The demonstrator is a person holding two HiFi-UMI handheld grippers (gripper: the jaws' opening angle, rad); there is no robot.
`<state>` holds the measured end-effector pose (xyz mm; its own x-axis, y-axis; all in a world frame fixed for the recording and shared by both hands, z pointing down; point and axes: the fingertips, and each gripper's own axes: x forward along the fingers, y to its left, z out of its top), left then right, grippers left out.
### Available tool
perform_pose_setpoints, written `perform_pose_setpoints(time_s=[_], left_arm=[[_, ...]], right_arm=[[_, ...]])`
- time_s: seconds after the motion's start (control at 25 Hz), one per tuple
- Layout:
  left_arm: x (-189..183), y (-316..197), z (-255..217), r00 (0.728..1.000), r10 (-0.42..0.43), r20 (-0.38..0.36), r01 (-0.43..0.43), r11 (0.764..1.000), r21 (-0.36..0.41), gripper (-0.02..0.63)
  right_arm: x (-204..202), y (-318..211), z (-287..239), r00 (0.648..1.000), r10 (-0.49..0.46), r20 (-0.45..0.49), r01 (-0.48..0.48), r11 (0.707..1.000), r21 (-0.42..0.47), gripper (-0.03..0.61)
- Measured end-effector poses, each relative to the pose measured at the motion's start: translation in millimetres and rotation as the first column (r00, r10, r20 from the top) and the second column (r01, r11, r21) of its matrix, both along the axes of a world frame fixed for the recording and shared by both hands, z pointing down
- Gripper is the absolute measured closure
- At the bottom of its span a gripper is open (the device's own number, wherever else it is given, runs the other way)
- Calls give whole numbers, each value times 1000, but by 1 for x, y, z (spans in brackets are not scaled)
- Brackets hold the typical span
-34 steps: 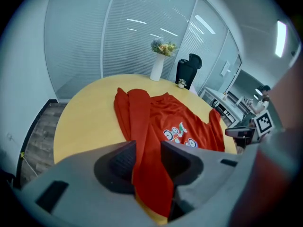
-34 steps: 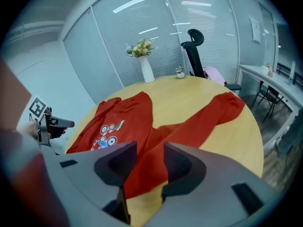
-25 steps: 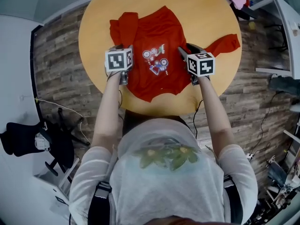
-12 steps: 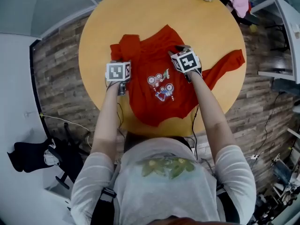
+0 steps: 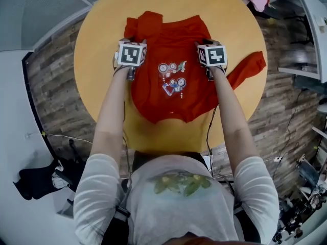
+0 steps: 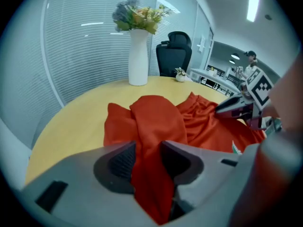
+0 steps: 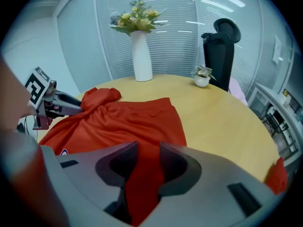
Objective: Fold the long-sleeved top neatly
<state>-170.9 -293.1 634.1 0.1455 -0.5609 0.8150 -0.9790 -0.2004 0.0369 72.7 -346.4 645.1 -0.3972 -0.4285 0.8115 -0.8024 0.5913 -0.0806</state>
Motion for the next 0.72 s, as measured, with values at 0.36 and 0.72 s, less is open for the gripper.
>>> perform_pose_setpoints(time_s=[0.36,0.72], left_arm=[[44,-73,-43,996,80,50,-88,978,191,465],[97,-60,0,909,327,257,-339,941,0,414]], right_arm=[[32,-29,-7,979,143,142,-142,990,-15,439],[36,21,-53,953,94,288,-110,993,38,433]])
